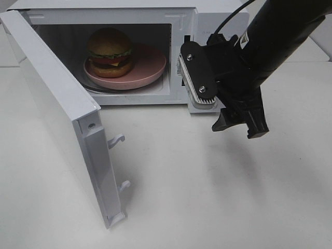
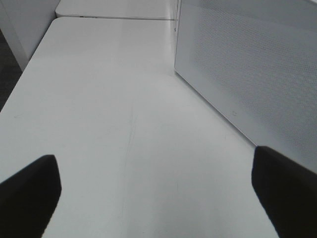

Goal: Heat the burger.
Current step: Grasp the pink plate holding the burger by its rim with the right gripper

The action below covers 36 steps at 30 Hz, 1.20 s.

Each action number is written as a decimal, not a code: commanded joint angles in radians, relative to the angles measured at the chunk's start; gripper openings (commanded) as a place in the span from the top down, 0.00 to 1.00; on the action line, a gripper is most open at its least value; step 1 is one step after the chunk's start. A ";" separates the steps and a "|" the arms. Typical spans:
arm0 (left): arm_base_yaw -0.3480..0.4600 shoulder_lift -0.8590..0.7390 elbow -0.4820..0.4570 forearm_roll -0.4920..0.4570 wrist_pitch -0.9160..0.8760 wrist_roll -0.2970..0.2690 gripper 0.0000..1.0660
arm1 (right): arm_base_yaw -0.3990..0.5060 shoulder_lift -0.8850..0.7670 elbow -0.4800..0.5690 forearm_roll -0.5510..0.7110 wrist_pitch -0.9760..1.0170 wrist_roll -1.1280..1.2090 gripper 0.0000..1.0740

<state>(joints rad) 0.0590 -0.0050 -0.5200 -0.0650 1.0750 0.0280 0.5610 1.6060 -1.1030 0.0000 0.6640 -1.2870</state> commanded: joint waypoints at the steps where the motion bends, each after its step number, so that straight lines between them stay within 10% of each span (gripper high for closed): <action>1: 0.001 -0.019 0.004 -0.006 -0.006 -0.004 0.08 | 0.001 -0.001 -0.011 0.000 -0.016 0.038 0.17; 36: 0.001 -0.019 0.004 -0.006 -0.006 -0.004 0.08 | 0.117 0.239 -0.258 -0.128 -0.176 0.058 0.14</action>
<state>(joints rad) 0.0590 -0.0050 -0.5200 -0.0650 1.0750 0.0280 0.6670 1.8280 -1.3330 -0.1230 0.5060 -1.2370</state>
